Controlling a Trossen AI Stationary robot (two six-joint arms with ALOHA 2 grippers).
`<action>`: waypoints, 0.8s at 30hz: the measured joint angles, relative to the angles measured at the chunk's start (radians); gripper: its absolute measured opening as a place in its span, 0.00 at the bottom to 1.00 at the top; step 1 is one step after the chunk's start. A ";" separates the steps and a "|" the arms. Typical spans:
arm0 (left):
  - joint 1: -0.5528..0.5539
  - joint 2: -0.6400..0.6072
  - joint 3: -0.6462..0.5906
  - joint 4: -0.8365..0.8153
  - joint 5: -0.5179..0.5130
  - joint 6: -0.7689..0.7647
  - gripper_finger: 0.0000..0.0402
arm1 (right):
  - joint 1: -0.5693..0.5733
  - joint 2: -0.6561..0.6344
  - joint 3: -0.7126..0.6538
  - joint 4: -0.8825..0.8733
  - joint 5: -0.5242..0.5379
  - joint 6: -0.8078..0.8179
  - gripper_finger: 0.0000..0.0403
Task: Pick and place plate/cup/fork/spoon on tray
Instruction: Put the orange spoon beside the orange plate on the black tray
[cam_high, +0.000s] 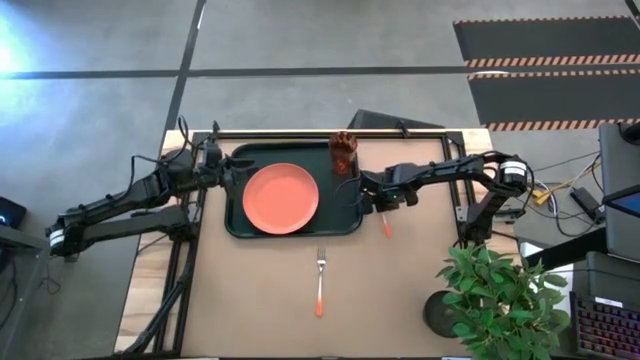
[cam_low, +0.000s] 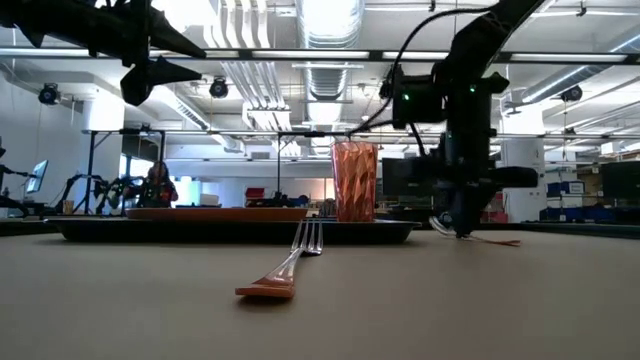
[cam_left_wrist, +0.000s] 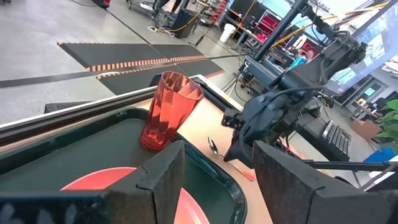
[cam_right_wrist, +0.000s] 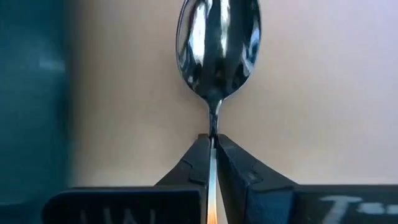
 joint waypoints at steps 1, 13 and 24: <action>0.000 0.000 0.000 0.000 0.000 0.003 0.43 | 0.003 -0.016 0.006 0.000 0.006 0.004 0.02; 0.000 0.013 -0.001 -0.314 -0.103 0.057 0.43 | 0.033 -0.058 0.091 -0.020 0.053 -0.002 0.02; 0.000 0.123 -0.002 -0.528 -0.340 0.056 0.04 | 0.051 -0.062 0.293 -0.016 0.088 -0.123 0.02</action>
